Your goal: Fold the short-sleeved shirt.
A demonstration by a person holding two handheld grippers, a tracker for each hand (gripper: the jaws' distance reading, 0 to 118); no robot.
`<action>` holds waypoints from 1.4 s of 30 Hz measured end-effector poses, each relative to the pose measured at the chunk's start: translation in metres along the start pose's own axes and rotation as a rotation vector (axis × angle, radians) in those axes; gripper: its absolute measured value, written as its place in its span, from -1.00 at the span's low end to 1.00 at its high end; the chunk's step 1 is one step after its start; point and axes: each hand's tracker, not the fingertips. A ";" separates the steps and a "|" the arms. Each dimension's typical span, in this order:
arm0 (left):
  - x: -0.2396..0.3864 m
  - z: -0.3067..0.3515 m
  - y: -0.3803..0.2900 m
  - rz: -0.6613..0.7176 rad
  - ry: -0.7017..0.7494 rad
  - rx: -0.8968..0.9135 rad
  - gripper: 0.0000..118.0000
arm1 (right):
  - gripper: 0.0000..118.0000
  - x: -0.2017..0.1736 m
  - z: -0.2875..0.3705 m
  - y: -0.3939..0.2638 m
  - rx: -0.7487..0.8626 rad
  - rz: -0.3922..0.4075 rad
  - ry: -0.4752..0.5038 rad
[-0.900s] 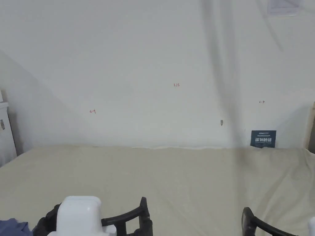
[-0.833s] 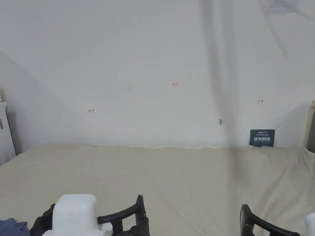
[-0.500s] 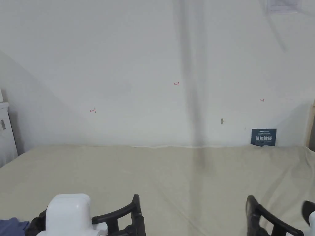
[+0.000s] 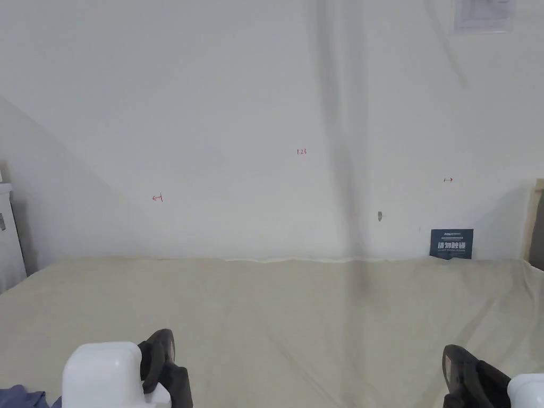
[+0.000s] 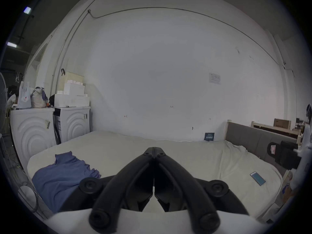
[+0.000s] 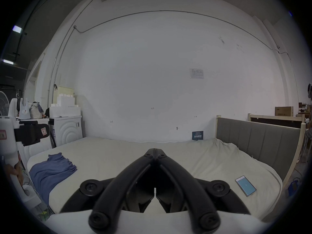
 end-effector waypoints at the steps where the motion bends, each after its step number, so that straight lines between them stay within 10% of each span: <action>1: 0.001 0.000 -0.001 -0.015 0.005 0.003 -1.00 | -1.00 -0.001 -0.001 0.001 -0.005 -0.002 0.005; 16: -0.015 0.009 0.011 -0.015 0.003 -0.015 -1.00 | -1.00 -0.019 -0.016 0.002 -0.028 -0.021 0.040; 42: -0.165 0.128 0.014 0.017 0.557 -0.032 -1.00 | -1.00 -0.189 -0.043 -0.008 -0.121 -0.037 0.660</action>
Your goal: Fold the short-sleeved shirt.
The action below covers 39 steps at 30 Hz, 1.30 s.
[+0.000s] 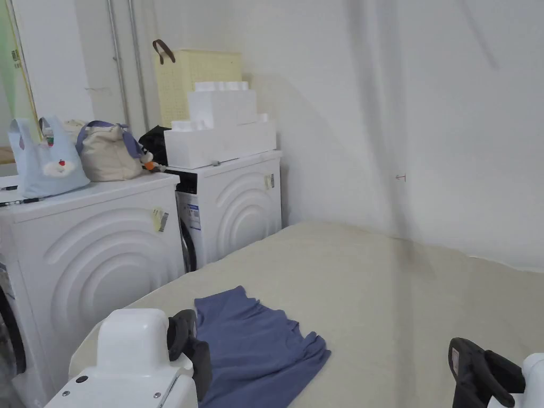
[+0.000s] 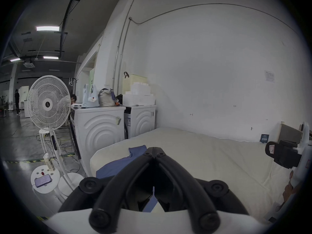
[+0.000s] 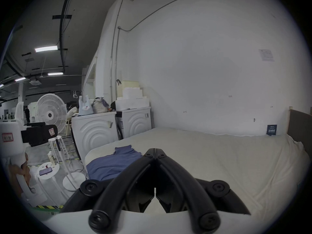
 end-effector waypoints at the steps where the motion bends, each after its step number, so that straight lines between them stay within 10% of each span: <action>1: 0.000 -0.004 0.000 -0.001 0.006 -0.003 -1.00 | -1.00 -0.003 -0.004 -0.001 -0.007 0.005 0.012; 20: -0.011 -0.220 -0.102 0.013 -0.058 -0.341 -1.00 | -1.00 0.001 -0.124 -0.047 -0.199 0.025 -0.058; 22: -0.011 -0.251 -0.130 -0.017 -0.110 -0.367 -0.65 | -1.00 0.006 -0.140 -0.059 -0.230 -0.009 -0.068; 24: -0.012 -0.281 -0.158 0.008 -0.130 -0.470 0.49 | -1.00 0.010 -0.154 -0.069 -0.267 -0.025 -0.075; 26: -0.015 -0.309 -0.183 0.087 -0.166 -0.570 0.92 | -1.00 0.013 -0.165 -0.078 -0.297 -0.004 -0.076; 39: -0.007 -0.355 -0.243 0.009 -0.043 -0.695 0.94 | -1.00 0.017 -0.197 -0.104 -0.381 -0.004 -0.061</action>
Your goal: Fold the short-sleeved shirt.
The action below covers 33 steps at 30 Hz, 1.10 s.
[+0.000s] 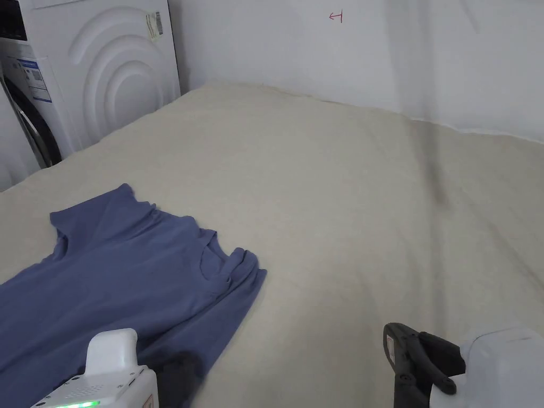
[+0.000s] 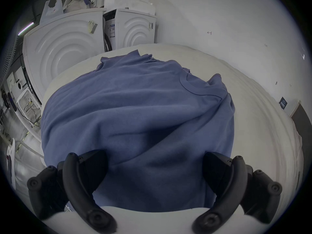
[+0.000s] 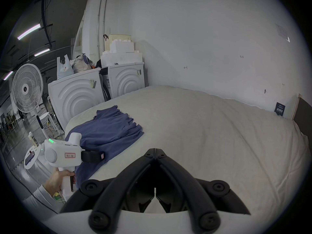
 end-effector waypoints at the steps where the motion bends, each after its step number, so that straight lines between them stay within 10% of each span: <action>1: -0.002 0.000 0.002 -0.008 -0.006 -0.011 0.94 | -1.00 0.000 0.000 -0.001 -0.005 -0.002 0.004; 5: 0.000 0.014 0.002 -0.026 -0.013 0.015 0.55 | -1.00 0.003 0.005 -0.005 -0.023 -0.008 0.001; 7: 0.005 0.024 0.000 -0.027 0.059 0.064 -0.72 | -1.00 0.006 0.008 -0.007 -0.028 -0.015 -0.002; 19: 0.001 0.064 0.018 -0.024 0.030 0.015 -0.76 | -1.00 0.029 0.057 0.000 0.001 -0.034 -0.035; 33: 0.072 0.290 0.126 -0.156 -0.103 0.472 -0.76 | -1.00 0.074 0.195 0.009 0.185 -0.084 -0.159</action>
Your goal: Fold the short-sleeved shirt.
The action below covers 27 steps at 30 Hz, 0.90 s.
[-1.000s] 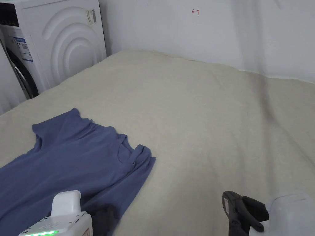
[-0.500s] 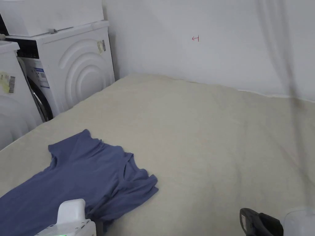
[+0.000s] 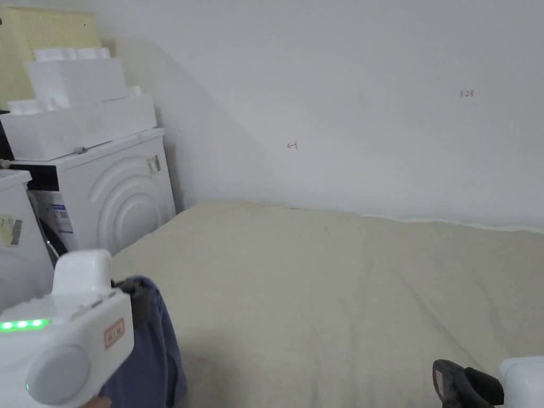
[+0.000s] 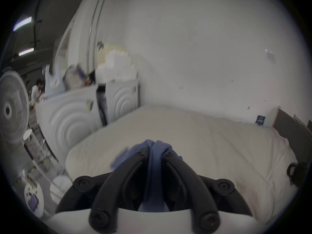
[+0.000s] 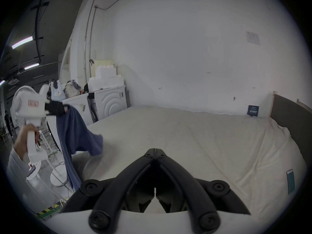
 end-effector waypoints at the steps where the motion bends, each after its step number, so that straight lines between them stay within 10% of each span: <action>1: 0.011 0.008 0.016 -0.007 -0.034 0.034 -0.77 | -1.00 0.007 0.010 0.001 0.015 -0.006 -0.008; 14: 0.241 0.091 0.081 -0.202 -0.590 0.201 -0.76 | -1.00 0.109 0.134 0.009 0.137 -0.069 -0.299; 27: 0.461 0.031 -0.180 -0.388 -0.980 -0.441 -0.76 | -1.00 0.186 0.180 -0.044 0.008 -0.163 -0.536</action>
